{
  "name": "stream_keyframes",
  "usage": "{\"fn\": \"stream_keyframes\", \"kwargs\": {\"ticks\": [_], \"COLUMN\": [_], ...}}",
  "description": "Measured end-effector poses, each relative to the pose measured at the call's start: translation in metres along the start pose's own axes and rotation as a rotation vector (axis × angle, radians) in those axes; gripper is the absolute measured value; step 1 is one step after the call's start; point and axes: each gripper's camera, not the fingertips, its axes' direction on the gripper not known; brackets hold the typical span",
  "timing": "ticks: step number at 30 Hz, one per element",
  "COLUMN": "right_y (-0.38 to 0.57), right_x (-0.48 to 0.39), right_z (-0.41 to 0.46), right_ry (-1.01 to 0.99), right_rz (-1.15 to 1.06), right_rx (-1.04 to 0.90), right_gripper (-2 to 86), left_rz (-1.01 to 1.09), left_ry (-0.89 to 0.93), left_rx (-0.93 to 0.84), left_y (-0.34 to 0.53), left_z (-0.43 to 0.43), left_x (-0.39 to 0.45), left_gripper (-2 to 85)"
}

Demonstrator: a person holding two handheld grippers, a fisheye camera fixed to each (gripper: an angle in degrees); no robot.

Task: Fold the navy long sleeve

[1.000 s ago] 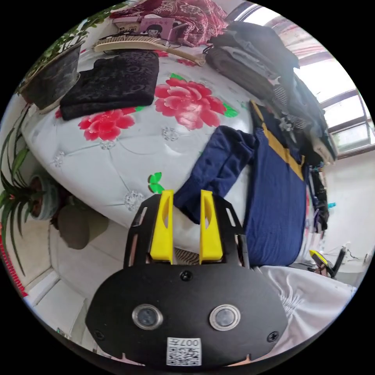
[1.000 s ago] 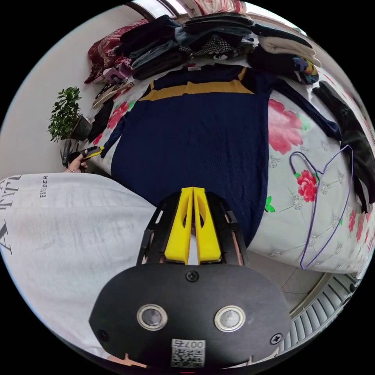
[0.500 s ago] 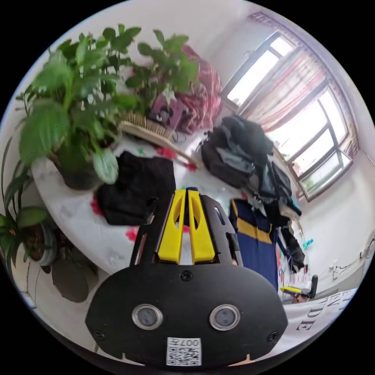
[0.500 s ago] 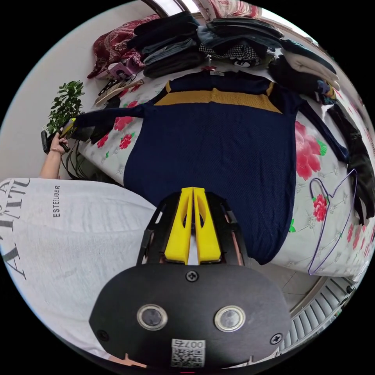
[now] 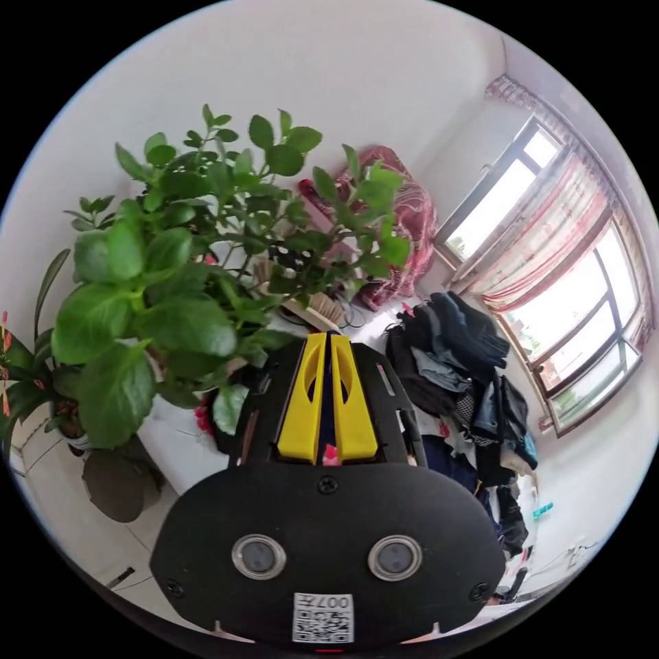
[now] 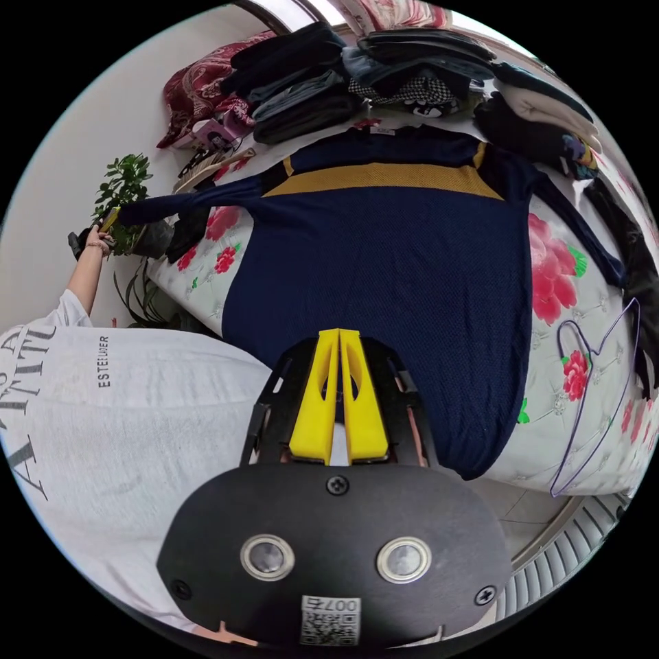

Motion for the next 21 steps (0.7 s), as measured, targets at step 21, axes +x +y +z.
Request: {"fn": "stream_keyframes", "kwargs": {"ticks": [21], "right_y": [-0.057], "right_x": [0.003], "right_z": [0.008], "right_ry": [-0.313], "right_rz": [-0.353], "right_rx": [0.122], "right_gripper": [3.6], "left_rz": [0.267], "left_ry": [0.403], "left_rx": [0.094], "left_y": [0.114], "left_z": [-0.078], "left_x": [0.21], "left_gripper": [-0.9]}}
